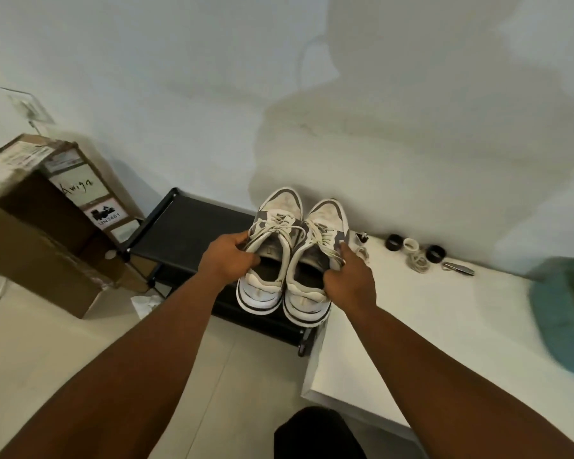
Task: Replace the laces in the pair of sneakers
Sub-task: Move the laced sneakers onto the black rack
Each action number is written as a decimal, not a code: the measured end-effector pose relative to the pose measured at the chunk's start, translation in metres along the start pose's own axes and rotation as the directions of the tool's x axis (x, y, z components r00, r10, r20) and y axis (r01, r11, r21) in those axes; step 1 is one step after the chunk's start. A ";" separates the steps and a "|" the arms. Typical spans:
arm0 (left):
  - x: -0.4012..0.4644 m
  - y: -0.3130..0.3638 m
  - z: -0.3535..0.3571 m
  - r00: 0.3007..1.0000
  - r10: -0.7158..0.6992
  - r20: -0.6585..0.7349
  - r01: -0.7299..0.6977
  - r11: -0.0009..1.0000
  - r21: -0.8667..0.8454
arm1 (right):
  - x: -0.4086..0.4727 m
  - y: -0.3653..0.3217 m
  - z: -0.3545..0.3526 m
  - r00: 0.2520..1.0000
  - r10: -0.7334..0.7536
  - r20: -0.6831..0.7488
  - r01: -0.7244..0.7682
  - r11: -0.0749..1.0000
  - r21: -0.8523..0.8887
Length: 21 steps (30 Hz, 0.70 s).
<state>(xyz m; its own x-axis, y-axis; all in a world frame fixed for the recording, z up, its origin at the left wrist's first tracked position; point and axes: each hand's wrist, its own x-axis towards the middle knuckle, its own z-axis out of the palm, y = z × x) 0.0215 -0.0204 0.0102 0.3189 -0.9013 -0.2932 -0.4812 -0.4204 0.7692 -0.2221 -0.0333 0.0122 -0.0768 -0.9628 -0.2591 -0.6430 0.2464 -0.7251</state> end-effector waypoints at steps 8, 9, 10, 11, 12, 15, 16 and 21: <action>0.055 -0.054 -0.006 0.999 -0.032 -0.036 0.031 0.999 -0.007 | 0.034 -0.001 0.069 0.997 -0.028 0.076 0.028 1.000 -0.008; 0.059 -0.058 -0.005 0.999 -0.031 -0.037 0.032 1.000 0.001 | 0.035 0.001 0.074 0.996 -0.036 0.079 0.037 0.999 -0.019; 0.064 -0.063 -0.004 0.999 -0.039 -0.033 0.039 0.999 0.006 | 0.037 0.004 0.080 0.996 -0.040 0.080 0.042 0.999 -0.029; 0.068 -0.068 -0.002 0.998 -0.050 -0.034 0.050 0.999 0.004 | 0.038 0.007 0.084 0.996 -0.039 0.079 0.042 0.998 -0.039; 0.071 -0.074 0.000 0.997 -0.064 -0.034 0.064 0.998 0.007 | 0.040 0.010 0.089 0.996 -0.033 0.077 0.037 0.998 -0.051; 0.077 -0.086 0.007 0.997 -0.075 -0.022 0.077 0.995 0.064 | 0.048 0.016 0.098 0.997 -0.016 0.075 0.023 0.995 -0.100; 0.079 -0.086 0.008 0.997 -0.074 -0.024 0.075 0.994 0.082 | 0.052 0.017 0.099 0.997 -0.012 0.079 0.021 0.993 -0.116; 0.083 -0.081 0.015 0.998 -0.045 -0.042 0.051 0.986 0.160 | 0.065 0.021 0.104 0.995 -0.011 0.103 0.025 0.991 -0.132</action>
<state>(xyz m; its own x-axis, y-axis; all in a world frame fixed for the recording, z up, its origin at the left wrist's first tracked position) 0.0747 -0.0626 -0.0850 0.3739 -0.8764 -0.3033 -0.5885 -0.4770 0.6528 -0.1612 -0.0788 -0.0860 0.0093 -0.9489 -0.3154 -0.7398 0.2056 -0.6406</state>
